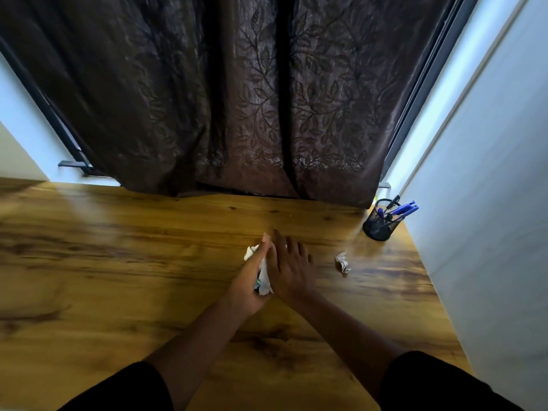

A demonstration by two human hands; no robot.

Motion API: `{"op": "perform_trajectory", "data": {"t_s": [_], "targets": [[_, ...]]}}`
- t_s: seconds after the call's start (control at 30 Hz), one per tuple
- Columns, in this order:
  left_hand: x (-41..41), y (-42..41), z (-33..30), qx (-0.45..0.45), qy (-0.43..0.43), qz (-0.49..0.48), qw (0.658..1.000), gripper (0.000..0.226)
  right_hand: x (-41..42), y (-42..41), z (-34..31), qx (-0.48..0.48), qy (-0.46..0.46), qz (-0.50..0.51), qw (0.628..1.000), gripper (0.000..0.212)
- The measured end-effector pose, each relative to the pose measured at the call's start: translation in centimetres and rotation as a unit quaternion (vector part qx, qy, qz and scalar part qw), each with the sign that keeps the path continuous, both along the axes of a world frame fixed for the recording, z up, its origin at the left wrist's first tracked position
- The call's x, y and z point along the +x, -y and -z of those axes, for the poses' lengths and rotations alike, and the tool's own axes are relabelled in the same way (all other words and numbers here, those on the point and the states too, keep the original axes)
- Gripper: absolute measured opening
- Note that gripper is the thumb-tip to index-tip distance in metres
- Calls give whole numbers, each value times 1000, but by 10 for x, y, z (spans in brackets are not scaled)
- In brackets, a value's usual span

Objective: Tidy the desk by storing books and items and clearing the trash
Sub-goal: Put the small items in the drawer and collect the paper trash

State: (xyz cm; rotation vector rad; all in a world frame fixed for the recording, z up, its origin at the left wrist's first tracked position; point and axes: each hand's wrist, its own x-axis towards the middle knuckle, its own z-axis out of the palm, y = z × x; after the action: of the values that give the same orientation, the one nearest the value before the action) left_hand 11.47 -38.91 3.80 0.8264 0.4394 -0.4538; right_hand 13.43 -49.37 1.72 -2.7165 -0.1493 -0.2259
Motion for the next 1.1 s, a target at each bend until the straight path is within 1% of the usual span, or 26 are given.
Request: {"op": "perform_trajectory", "data": {"t_s": [0.1,0.2,0.27,0.3,0.33,0.37,0.43,0.47,0.5,0.57,0.63,0.67,0.7,0.77,0.8,0.83,0.87,0.93,1.0,1.1], "targets": [[1,-3,-1,31,8,-21,999,50,5,-5,1,-2,-19,-43,999,71],[2,-10,-3,29,19,-36,999,51,10,-8,-1,58,-79,-102,990,72],[4,-16,-1,6,17,-32,999,39,12,-10,-3,57,-105,-119,986,79],[3,-18,-2,-4,14,-33,999,35,14,-11,-8,50,-121,-126,983,88],[4,-21,-1,-14,13,-34,999,36,14,-12,-12,70,-154,-123,978,95],[6,-24,1,-21,12,-35,999,42,14,-14,-15,90,-187,-115,971,91],[11,-32,4,-36,13,-32,999,55,17,-17,-20,126,-227,-111,959,61],[14,-35,4,-34,7,-31,999,56,18,-19,-22,140,-237,-112,955,55],[16,-37,2,-17,-4,-26,1000,55,18,-21,-23,158,-243,-123,949,54],[21,-45,4,19,-11,-20,1000,56,18,-28,-21,245,-248,-136,928,56],[23,-60,11,51,-6,-36,998,58,19,-34,-13,324,-236,-110,910,59],[22,-68,14,61,-1,-40,997,58,18,-35,-8,333,-230,-94,910,57],[20,-74,13,61,8,-39,997,54,18,-36,-6,312,-223,-81,920,52],[17,-89,14,31,11,-61,998,44,17,-32,-1,181,-218,-75,956,43],[17,-95,16,7,8,-77,997,42,15,-30,0,112,-221,-87,965,44],[18,-101,19,-11,3,-90,996,42,12,-27,2,65,-224,-105,967,44],[20,-107,22,-14,1,-98,995,43,9,-25,5,39,-230,-126,964,41],[21,-116,27,-5,-4,-102,995,36,0,-20,12,-31,-236,-171,956,35],[19,-120,30,0,-5,-96,995,30,-7,-17,21,-92,-217,-216,947,34],[15,-120,33,5,-3,-75,997,30,-12,-15,30,-106,-169,-236,951,27]]}}
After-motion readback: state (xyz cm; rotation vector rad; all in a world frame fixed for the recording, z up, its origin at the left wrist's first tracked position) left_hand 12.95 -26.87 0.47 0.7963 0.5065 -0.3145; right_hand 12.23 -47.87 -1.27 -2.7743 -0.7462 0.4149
